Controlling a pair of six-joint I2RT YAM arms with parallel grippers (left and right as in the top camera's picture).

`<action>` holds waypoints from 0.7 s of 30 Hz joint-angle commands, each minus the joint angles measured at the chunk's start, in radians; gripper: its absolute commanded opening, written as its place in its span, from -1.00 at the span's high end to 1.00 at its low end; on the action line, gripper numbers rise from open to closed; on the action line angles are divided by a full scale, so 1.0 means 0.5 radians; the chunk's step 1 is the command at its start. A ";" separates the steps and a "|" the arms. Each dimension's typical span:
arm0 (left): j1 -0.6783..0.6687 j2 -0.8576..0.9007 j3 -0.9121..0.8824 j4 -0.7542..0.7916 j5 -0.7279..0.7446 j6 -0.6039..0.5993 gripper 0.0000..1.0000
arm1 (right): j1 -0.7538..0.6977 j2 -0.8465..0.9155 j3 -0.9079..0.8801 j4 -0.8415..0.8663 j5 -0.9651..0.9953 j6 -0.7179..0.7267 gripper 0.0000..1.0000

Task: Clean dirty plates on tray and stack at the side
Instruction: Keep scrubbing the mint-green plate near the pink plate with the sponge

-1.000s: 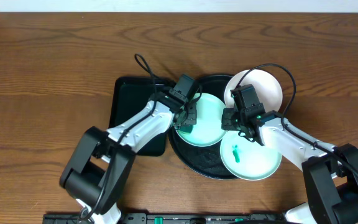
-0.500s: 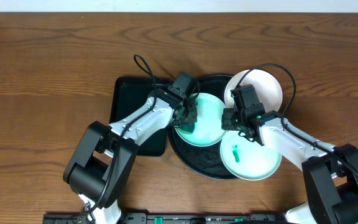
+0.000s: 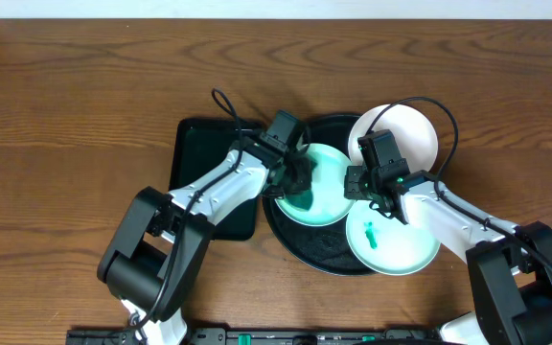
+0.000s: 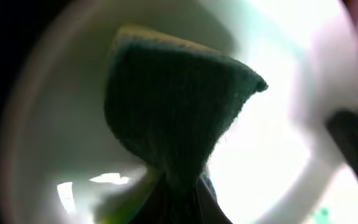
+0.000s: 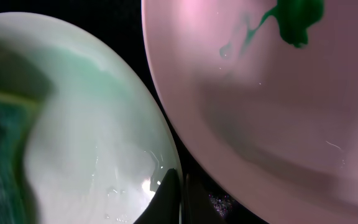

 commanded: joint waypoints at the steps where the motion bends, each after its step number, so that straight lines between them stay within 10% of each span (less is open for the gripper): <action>1: -0.056 -0.183 -0.008 0.043 0.227 -0.016 0.85 | 0.014 -0.014 -0.003 0.005 -0.080 0.015 0.97; 21: -0.058 -0.269 -0.053 0.011 -0.397 0.066 0.84 | 0.014 -0.014 -0.003 0.011 -0.118 0.016 0.97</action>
